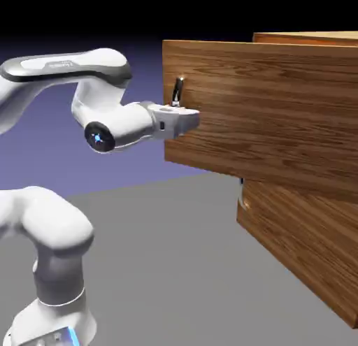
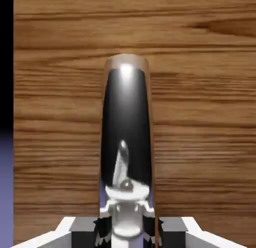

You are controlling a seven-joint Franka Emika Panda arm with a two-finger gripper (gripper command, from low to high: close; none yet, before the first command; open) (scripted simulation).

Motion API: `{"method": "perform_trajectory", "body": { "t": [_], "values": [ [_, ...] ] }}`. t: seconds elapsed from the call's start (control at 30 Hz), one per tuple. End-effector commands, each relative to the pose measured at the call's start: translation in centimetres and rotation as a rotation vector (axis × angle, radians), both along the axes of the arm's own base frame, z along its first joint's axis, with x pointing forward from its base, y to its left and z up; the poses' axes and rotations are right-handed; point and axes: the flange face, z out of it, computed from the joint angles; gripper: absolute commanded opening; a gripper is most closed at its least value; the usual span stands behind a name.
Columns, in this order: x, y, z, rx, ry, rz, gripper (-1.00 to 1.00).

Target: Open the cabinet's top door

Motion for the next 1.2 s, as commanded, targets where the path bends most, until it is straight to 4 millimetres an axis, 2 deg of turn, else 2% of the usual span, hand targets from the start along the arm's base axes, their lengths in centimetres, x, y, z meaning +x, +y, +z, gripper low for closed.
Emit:
{"method": "perform_trajectory", "body": {
  "t": [0.0, 0.37, 0.63, 0.93, 1.17],
  "values": [
    [-0.3, -0.4, 0.0, 0.0, 0.0, 0.007, -1.0],
    [-2.7, -3.8, 0.0, 0.0, 0.0, 0.086, -1.0],
    [-5.1, -8.1, 0.0, 0.0, 0.0, 0.177, -1.0],
    [-7.9, -14.7, 0.0, 0.0, 0.0, 0.312, -1.0],
    [-10.0, -22.2, 0.0, 0.0, 0.0, 0.458, -1.0]
  ]
}}
